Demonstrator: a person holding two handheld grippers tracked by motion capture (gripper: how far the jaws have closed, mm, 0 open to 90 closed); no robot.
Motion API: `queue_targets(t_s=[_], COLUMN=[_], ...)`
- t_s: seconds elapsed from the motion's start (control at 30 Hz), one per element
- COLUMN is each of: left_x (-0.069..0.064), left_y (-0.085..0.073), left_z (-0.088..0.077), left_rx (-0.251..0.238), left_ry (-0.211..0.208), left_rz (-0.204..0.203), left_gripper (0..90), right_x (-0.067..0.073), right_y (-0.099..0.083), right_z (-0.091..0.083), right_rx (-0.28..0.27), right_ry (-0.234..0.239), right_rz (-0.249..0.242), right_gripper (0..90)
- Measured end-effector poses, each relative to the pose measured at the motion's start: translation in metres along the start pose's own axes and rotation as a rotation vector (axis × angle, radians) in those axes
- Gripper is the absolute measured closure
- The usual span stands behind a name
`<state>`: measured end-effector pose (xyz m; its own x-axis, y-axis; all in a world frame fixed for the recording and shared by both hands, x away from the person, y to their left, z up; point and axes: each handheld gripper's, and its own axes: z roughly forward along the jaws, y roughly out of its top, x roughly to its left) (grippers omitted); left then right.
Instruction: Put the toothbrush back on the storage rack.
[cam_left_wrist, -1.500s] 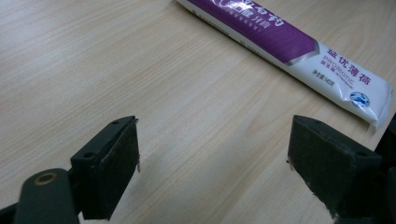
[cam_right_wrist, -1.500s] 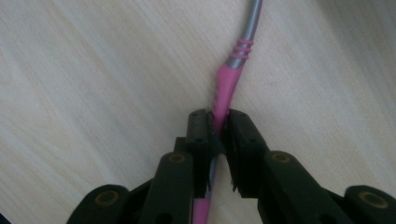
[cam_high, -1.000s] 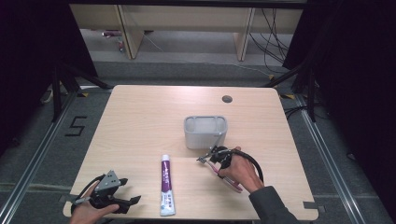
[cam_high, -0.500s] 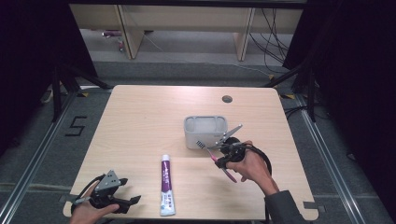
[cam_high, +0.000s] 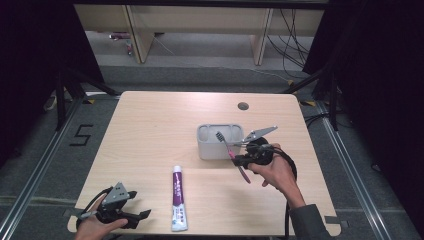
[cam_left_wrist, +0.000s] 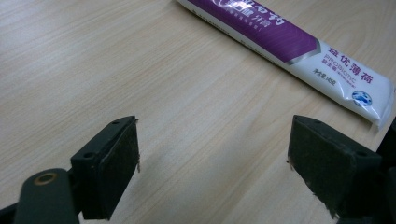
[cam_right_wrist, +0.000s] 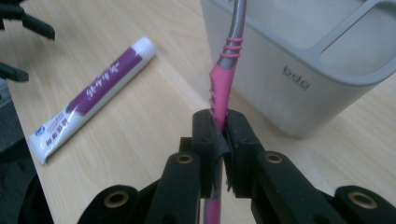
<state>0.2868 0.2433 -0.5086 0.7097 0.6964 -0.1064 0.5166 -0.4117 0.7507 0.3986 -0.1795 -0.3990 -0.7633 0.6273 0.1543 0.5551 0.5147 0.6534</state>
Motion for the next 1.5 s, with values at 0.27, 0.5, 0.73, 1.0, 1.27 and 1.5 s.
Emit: queue_targets(t_s=[0.27, 0.5, 0.73, 1.0, 1.27, 1.5], left_x=[0.0, -0.001, -0.001, -0.001, 0.0, -0.001], left_y=[0.0, 0.0, 0.0, 0.0, 0.0, 0.0], left_z=[0.0, 0.0, 0.0, 0.0, 0.0, 0.001], left_rx=[0.01, 0.008, 0.007, 0.006, 0.013, 0.006], left_ry=[0.005, 0.004, 0.004, 0.004, 0.003, 0.003], left_rz=[0.002, 0.0, 0.003, 0.002, 0.013, 0.006], left_gripper=[16.1, 16.1, 16.0, 16.1, 16.1, 16.0], right_x=[-0.009, -0.017, -0.018, -0.027, -0.033, -0.041], right_y=[-0.001, -0.001, 0.008, 0.012, 0.017, 0.022], right_z=[-0.014, -0.019, -0.031, -0.038, -0.039, -0.038], right_rx=[-0.104, -0.198, -0.32, -0.419, -0.5, -0.569], right_ry=[-0.007, -0.023, -0.08, -0.128, -0.162, -0.19], right_rz=[-0.006, 0.025, 0.026, -0.006, 0.002, -0.014], right_gripper=[83.7, 83.7, 83.7, 83.7, 83.7, 83.7])
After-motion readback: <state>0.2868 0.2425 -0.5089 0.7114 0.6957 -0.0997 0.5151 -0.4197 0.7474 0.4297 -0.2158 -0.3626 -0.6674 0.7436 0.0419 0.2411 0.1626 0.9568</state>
